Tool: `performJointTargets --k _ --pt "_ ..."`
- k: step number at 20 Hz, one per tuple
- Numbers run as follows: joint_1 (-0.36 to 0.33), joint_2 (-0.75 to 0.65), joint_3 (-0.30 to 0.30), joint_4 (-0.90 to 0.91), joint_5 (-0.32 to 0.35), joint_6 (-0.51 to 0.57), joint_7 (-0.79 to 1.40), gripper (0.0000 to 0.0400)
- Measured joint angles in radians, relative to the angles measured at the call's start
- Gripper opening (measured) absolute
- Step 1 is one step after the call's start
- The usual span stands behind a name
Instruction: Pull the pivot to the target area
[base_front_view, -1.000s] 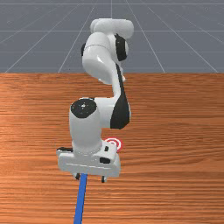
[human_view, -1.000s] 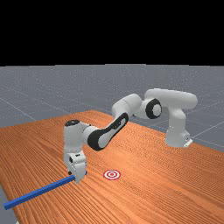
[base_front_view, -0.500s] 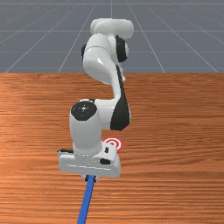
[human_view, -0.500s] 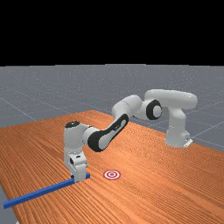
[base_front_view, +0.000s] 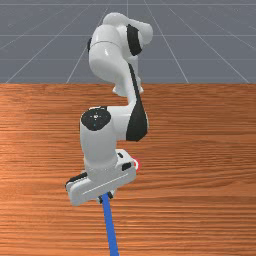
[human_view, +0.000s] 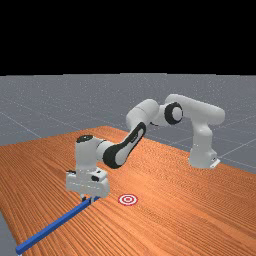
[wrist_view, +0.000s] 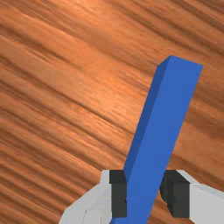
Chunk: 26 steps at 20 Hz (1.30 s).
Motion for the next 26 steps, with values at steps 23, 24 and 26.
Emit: performJointTargets --k 23,24,26 --pt "-0.340 -0.575 0.192 -1.232 -0.274 0.525 -0.016 0.0095" --pt "-0.362 -0.587 0.211 -1.240 -0.267 0.509 -0.016 0.0096" --pt "-0.400 -0.634 0.255 -1.257 -0.248 0.472 -0.016 0.0095"
